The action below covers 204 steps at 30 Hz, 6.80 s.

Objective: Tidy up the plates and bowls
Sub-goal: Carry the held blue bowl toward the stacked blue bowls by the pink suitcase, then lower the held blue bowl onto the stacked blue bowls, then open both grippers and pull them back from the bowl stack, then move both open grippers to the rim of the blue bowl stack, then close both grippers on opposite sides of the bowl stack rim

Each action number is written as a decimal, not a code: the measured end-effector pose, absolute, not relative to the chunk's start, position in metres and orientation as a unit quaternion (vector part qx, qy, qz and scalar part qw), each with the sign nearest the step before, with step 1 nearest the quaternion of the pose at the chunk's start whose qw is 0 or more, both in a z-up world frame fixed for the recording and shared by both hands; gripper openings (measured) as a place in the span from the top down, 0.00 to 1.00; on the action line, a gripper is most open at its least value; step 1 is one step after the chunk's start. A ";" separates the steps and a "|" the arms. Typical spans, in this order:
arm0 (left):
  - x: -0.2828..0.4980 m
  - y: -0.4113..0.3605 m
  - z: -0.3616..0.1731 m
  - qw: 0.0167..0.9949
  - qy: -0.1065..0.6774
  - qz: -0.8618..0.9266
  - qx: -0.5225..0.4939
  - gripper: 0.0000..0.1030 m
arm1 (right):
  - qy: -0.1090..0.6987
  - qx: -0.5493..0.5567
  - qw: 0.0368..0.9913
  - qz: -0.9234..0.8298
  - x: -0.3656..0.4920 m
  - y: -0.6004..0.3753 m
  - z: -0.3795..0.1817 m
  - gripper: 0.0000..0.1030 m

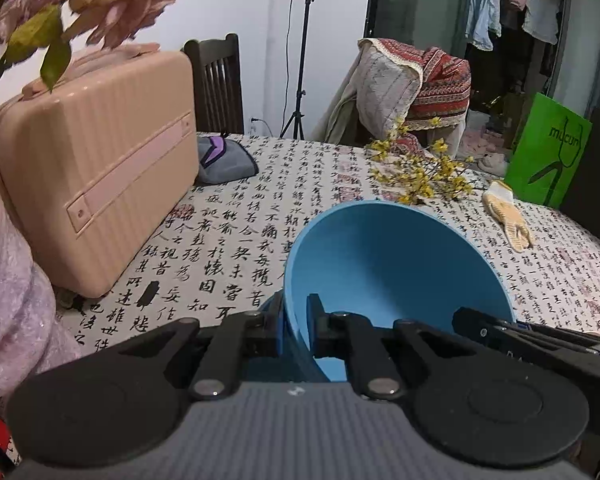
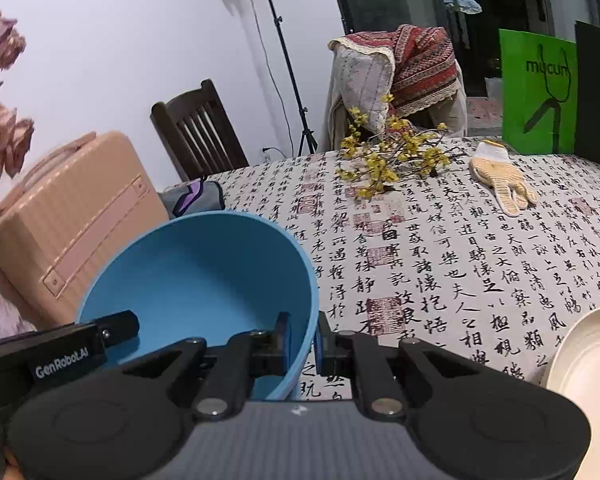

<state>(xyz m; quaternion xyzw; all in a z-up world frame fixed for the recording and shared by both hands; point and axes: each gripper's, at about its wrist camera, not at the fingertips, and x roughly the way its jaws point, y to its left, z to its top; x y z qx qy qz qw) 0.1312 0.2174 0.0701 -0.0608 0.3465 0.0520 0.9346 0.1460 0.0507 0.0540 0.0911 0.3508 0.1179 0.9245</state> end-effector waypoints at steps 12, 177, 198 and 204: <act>0.137 0.231 0.047 0.928 0.365 0.057 -0.057 0.90 | 0.357 0.049 0.925 0.122 0.148 0.075 0.036 0.89; 0.088 0.260 0.065 0.974 0.215 -0.039 -0.052 0.00 | 0.311 0.160 0.921 0.171 0.118 -0.005 0.024 0.00; 0.142 0.284 0.015 0.925 0.352 -0.033 -0.142 0.00 | 0.400 0.200 0.876 0.181 0.163 0.025 -0.008 0.05; 0.144 0.289 0.005 0.912 0.367 -0.030 -0.179 0.00 | 0.415 0.225 0.860 0.194 0.169 0.029 -0.019 0.11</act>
